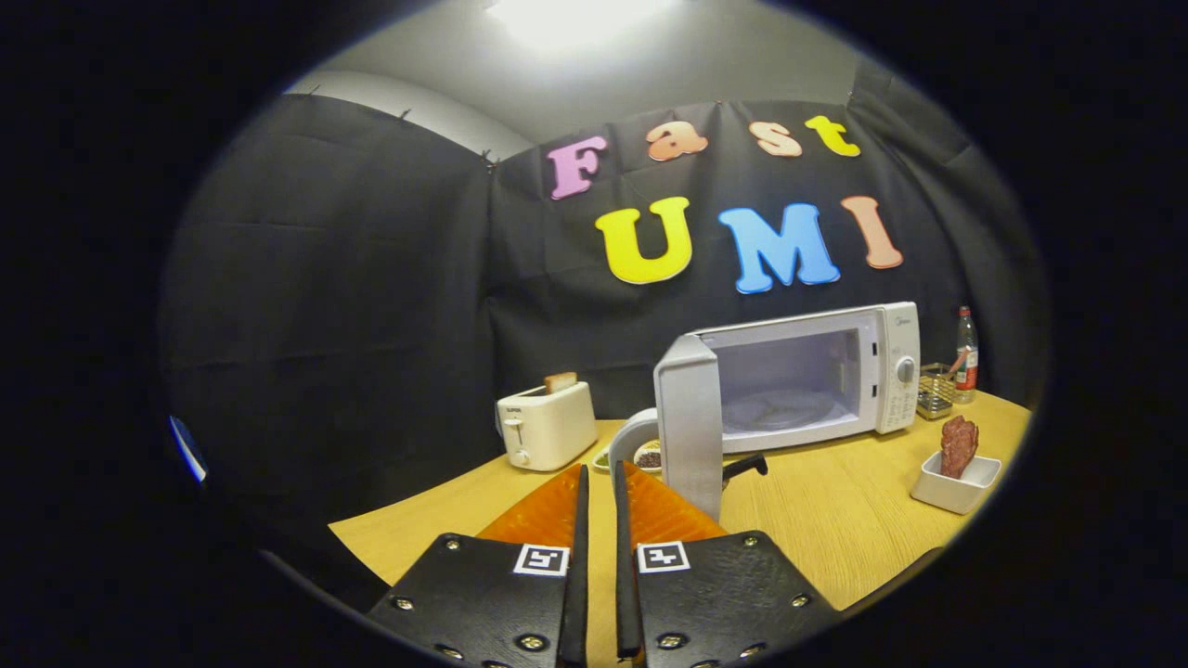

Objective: Open the microwave, put the food inside, and close the microwave door.

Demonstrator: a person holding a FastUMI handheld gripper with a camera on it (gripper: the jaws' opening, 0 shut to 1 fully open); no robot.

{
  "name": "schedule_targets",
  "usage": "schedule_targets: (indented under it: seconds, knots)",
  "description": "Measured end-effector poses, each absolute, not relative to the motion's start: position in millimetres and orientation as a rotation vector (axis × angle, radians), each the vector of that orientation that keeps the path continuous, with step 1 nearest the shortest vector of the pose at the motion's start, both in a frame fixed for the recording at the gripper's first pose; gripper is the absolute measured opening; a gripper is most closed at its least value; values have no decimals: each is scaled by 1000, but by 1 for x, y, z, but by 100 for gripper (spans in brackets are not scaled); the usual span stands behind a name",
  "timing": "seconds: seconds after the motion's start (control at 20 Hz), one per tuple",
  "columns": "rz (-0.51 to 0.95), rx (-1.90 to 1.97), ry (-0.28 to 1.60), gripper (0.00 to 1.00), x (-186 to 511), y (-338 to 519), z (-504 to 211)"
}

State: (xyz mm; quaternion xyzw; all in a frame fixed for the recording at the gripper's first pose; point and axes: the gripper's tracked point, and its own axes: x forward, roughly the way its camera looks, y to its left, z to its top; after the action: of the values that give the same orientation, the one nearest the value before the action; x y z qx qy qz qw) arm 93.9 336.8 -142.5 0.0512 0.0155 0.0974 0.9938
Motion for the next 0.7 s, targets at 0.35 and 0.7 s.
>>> schedule_targets:
  seconds: [0.35,0.7]
  knots:
    - [333,25,43,13,73,302,-126]
    - [293,-45,27,13,59,217,-116]
